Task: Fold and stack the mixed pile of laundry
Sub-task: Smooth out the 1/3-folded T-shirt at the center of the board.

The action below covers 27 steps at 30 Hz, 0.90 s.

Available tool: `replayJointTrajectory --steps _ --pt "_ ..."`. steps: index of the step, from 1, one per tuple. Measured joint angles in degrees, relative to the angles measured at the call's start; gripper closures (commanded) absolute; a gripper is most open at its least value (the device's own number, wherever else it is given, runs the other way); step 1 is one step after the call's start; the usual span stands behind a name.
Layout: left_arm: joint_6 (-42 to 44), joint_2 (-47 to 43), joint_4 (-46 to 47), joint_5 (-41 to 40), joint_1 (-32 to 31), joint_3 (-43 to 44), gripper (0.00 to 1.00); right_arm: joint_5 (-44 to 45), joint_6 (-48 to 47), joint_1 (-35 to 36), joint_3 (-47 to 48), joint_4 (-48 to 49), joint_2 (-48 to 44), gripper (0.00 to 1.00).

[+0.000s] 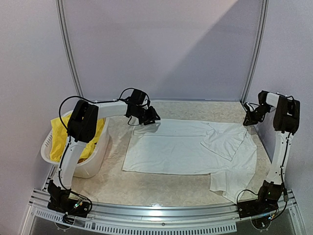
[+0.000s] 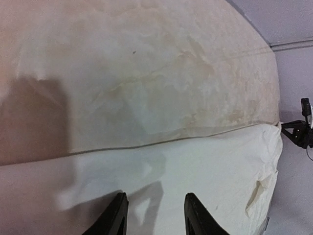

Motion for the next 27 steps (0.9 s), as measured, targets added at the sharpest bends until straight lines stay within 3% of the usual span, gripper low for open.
replayJointTrajectory --steps 10,19,27 --pt "-2.16 0.42 -0.07 -0.61 1.40 -1.25 0.61 3.98 1.79 0.31 0.48 0.13 2.05 0.86" --pt "-2.45 -0.50 1.73 -1.90 1.95 -3.23 0.62 7.39 4.24 1.84 11.67 -2.49 7.93 0.84" --pt "0.33 1.66 -3.98 -5.77 4.42 3.61 0.62 9.73 4.92 4.44 18.01 -2.84 11.32 0.78"
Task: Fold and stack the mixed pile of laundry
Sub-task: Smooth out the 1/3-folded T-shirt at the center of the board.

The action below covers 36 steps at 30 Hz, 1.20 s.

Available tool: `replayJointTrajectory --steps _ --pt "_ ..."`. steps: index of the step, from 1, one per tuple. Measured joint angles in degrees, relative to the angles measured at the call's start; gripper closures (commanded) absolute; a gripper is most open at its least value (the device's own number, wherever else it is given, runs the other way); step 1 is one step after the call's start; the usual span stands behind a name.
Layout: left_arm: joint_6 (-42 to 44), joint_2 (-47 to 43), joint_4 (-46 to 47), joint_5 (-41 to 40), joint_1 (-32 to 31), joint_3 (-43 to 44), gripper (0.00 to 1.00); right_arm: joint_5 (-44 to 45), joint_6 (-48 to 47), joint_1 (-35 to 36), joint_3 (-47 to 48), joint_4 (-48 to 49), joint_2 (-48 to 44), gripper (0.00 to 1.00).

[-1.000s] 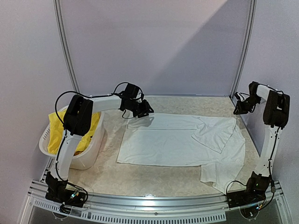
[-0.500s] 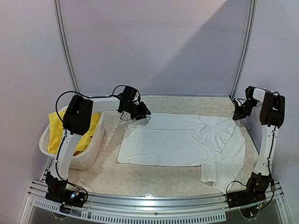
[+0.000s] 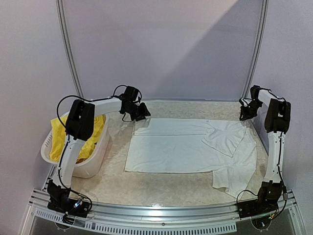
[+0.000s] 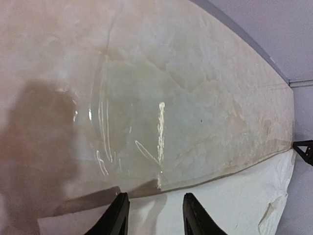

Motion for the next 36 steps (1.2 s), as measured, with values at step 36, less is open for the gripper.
replayJointTrajectory --steps 36 --pt "13.84 -5.05 -17.99 -11.96 -0.28 -1.62 0.50 -12.28 -7.58 2.64 -37.81 2.62 -34.80 0.58"
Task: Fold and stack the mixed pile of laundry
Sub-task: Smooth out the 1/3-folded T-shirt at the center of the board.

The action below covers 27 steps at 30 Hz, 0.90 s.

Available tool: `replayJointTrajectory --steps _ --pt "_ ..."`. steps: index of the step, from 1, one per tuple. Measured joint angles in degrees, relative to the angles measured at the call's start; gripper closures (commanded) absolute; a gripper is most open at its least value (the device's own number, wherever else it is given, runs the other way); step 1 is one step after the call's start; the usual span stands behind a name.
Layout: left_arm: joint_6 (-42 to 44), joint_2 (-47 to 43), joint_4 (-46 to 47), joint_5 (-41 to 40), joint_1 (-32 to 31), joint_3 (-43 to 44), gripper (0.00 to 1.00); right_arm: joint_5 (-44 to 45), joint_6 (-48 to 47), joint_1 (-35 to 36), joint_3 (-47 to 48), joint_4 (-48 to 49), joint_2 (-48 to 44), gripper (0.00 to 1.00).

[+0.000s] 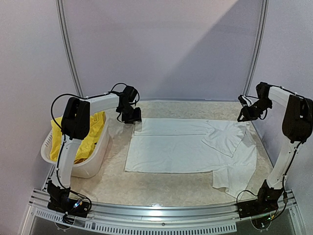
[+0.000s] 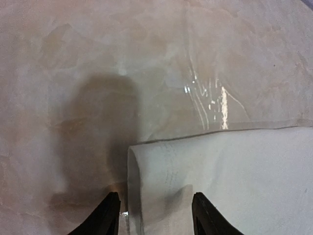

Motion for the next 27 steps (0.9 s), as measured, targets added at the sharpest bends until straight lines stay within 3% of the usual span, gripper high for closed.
replayJointTrajectory --steps 15,27 --pt "-0.35 2.60 2.51 0.52 0.87 2.01 0.97 1.11 -0.46 0.00 -2.03 1.62 0.48 0.58" --pt "-0.57 2.78 3.78 -2.12 1.31 2.03 1.00 11.10 -0.39 0.00 7.89 3.23 13.46 0.66"
